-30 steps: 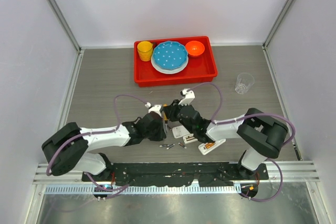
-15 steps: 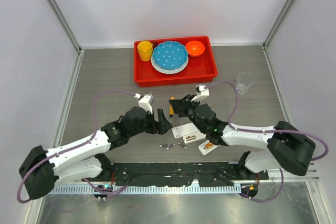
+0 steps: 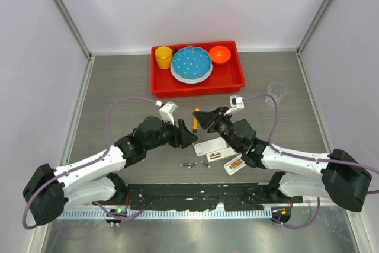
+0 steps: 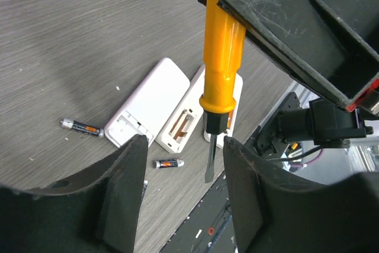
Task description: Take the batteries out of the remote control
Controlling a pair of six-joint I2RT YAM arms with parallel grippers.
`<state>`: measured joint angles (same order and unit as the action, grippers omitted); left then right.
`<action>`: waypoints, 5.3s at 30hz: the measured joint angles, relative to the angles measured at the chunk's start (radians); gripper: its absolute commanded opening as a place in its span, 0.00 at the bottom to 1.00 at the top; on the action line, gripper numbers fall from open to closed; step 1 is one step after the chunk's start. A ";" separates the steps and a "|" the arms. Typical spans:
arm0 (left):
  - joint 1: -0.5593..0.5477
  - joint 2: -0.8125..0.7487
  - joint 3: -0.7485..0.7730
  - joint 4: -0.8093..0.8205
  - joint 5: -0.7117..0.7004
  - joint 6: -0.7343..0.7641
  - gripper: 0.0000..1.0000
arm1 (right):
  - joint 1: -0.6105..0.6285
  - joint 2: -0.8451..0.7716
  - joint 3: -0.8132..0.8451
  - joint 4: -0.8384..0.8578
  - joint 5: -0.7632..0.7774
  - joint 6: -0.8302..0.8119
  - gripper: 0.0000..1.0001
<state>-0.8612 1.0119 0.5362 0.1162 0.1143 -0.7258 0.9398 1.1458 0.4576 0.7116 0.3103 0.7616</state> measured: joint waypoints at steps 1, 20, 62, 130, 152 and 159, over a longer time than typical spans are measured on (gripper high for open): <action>0.002 0.008 0.002 0.007 0.007 0.001 0.41 | 0.000 -0.005 -0.003 0.000 -0.006 0.002 0.01; 0.006 0.019 0.015 -0.002 0.038 0.018 0.00 | -0.030 -0.014 0.035 -0.124 -0.058 0.019 0.80; 0.009 0.042 0.118 -0.279 -0.018 0.165 0.53 | -0.285 0.225 0.123 -0.126 -0.754 0.145 0.01; -0.523 0.884 0.562 -0.150 -0.437 0.315 0.41 | -0.281 -0.751 0.059 -0.866 0.179 -0.419 0.01; -0.279 0.744 0.403 -0.156 -0.277 0.527 0.46 | -0.281 -0.716 0.026 -0.857 0.150 -0.410 0.01; -0.269 0.729 0.392 -0.161 -0.283 0.588 0.75 | -0.281 -0.694 -0.001 -0.845 0.111 -0.386 0.01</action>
<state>-1.1297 1.7409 0.9279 -0.0452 -0.1688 -0.1375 0.6590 0.4515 0.4568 -0.1333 0.4213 0.3756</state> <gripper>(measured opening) 0.682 0.236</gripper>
